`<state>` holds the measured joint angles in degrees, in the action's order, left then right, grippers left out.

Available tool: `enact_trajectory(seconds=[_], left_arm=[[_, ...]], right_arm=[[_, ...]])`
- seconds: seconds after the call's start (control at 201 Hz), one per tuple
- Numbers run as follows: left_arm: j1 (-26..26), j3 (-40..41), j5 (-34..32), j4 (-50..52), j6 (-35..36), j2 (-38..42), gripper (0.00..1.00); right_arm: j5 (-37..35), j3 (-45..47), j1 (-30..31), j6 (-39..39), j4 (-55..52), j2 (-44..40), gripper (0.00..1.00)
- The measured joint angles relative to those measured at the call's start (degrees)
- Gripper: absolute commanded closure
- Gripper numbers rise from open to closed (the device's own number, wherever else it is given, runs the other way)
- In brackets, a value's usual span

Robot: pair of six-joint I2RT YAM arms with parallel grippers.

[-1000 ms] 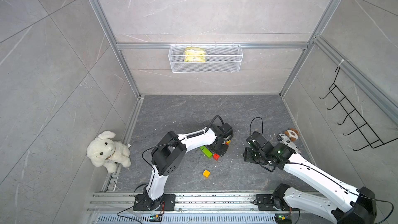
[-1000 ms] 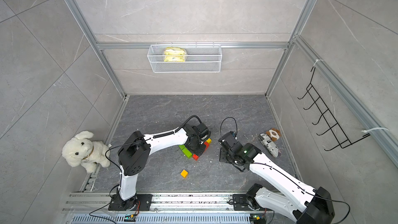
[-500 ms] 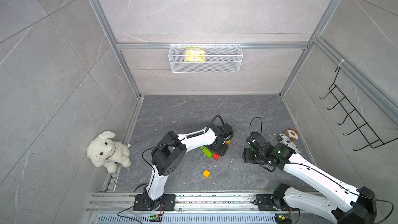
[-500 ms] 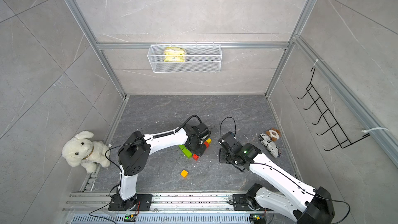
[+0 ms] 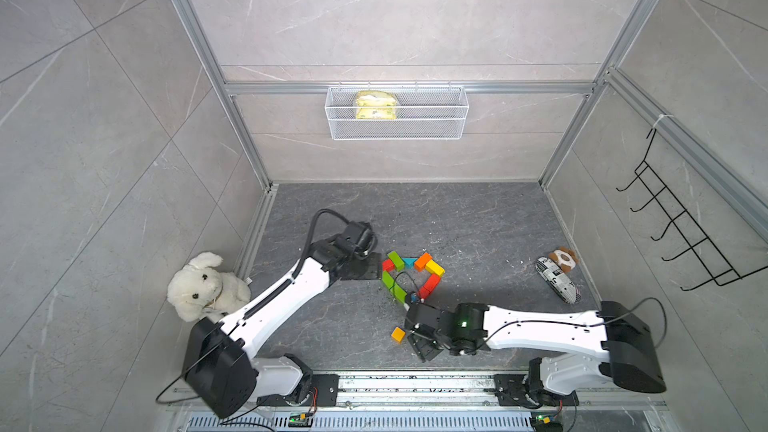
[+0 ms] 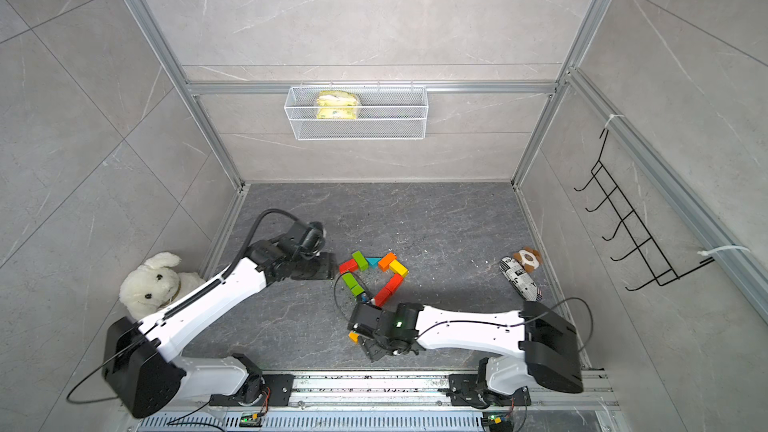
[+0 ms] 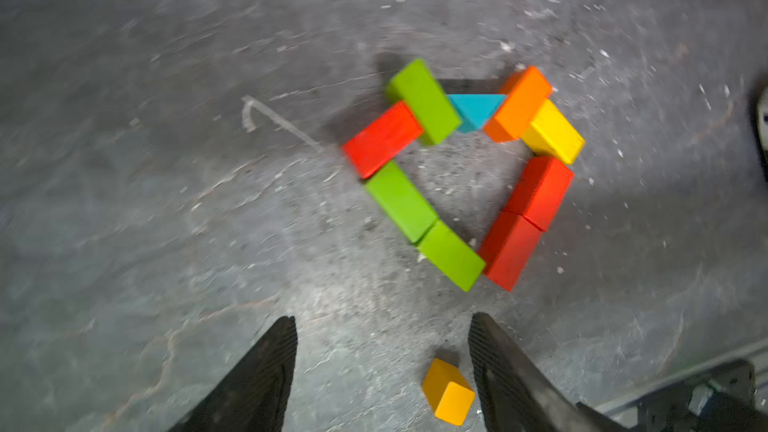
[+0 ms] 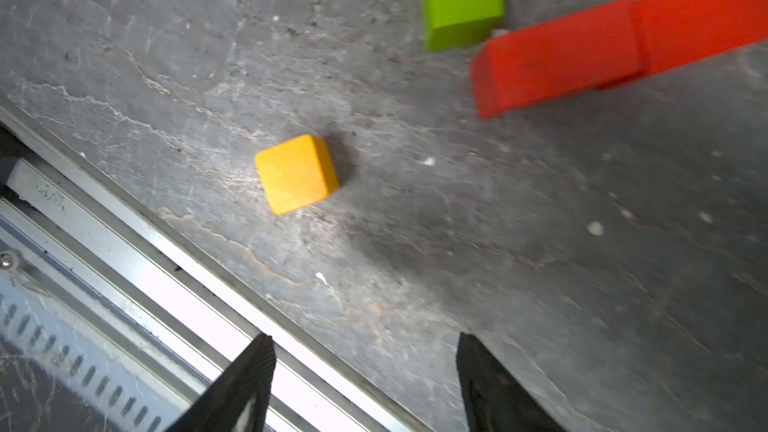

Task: Assemble a heart with building blocks
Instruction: Adjust the building block at the center of the board, then assemble the building block at the center of the board.

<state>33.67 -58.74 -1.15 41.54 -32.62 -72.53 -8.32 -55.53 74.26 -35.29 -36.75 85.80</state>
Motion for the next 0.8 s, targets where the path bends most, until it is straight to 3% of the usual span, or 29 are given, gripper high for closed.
enact_trajectory(seconds=[0.08,0.309,0.483,0.652,0.797], left_arm=[[-2.3,4.7,0.6,0.2,-1.9,3.0,0.32],[-2.4,9.2,3.0,-0.5,-3.9,3.3,0.33],[-2.6,9.6,3.3,-2.3,-4.1,2.7,0.34],[-2.9,9.6,3.3,-3.1,-4.1,2.0,0.35],[-3.1,9.6,3.3,-3.1,-4.1,1.8,0.35]], right_arm=[[-0.1,-1.6,0.5,0.4,1.3,4.0,0.28],[-0.3,-7.5,0.5,1.7,2.1,12.6,0.44],[-1.6,-10.9,0.5,1.6,1.3,17.1,0.62],[-3.0,-11.7,-0.3,1.4,0.3,18.4,0.66],[-4.7,-12.1,-3.3,0.5,-1.2,18.6,0.63]])
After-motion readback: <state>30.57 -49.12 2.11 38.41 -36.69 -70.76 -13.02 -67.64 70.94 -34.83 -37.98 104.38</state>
